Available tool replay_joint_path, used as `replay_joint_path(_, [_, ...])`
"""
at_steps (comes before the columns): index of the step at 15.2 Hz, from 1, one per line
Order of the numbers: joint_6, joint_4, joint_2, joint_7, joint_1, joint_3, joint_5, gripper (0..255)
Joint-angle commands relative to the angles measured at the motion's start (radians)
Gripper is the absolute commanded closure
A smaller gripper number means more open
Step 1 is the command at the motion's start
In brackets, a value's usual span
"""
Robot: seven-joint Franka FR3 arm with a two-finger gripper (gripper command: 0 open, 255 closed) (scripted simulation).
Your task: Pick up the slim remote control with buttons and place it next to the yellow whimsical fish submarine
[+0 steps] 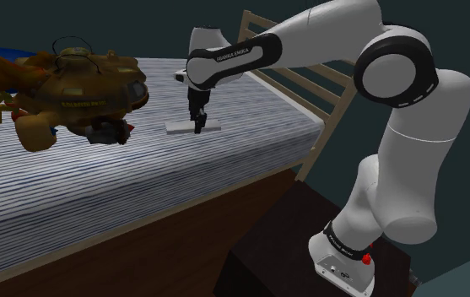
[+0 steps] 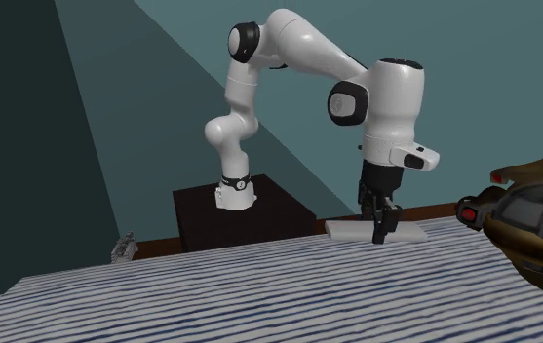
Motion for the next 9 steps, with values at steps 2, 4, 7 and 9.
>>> replay_joint_path(2, [0.034, -0.016, 0.018, -0.006, -0.003, 0.003, 0.009, 255])
replay_joint_path(4, [0.056, -0.027, 0.031, -0.010, -0.005, 0.006, 0.016, 255])
replay_joint_path(7, [0.070, -0.032, 0.039, -0.013, -0.006, 0.008, 0.020, 255])
replay_joint_path(9, [0.070, -0.032, 0.039, -0.013, -0.006, 0.008, 0.020, 255])
